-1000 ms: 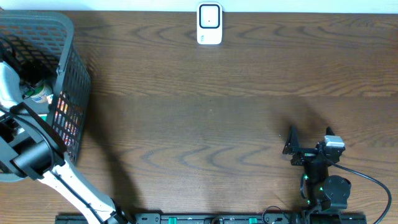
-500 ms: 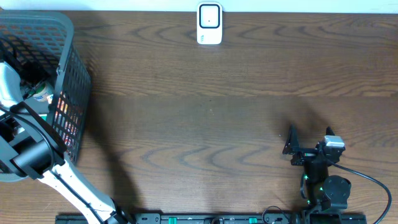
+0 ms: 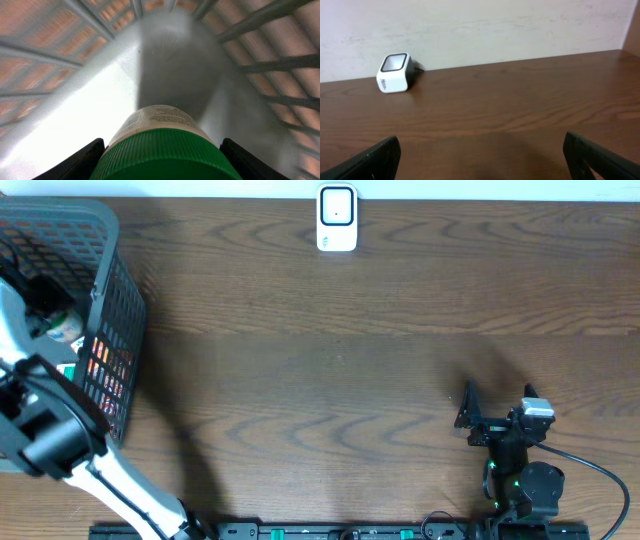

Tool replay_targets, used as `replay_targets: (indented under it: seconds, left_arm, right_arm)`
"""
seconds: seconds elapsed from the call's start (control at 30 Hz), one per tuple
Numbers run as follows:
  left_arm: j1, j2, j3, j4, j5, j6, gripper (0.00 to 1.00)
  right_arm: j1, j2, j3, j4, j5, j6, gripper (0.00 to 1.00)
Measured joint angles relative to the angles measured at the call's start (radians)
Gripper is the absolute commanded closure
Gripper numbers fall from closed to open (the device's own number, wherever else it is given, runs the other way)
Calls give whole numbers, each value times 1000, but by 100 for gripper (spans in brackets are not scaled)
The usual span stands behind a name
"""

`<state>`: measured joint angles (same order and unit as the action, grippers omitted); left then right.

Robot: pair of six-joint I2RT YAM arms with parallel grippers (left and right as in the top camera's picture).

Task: Scan the item barcode
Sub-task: 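Lift the jar out and place it on the table center with left gripper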

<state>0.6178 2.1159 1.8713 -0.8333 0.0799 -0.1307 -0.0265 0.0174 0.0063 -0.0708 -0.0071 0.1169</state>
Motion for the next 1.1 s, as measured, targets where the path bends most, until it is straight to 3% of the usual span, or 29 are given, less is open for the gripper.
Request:
replay_targets:
  seconds: [0.3, 0.6, 0.87, 1.1]
  left_arm:
    - [0, -406, 0, -11, 11, -27, 33]
    - [-50, -732, 0, -69, 195, -70, 33]
    - [-392, -805, 0, -165, 304, -114, 33]
    - [-806, -700, -51, -170, 238, -131, 33]
  right_arm:
    - [0, 0, 0, 0, 0, 0, 1]
    - [0, 0, 0, 0, 0, 0, 1]
    - [0, 0, 0, 0, 0, 0, 1]
    - [0, 0, 0, 0, 0, 0, 1]
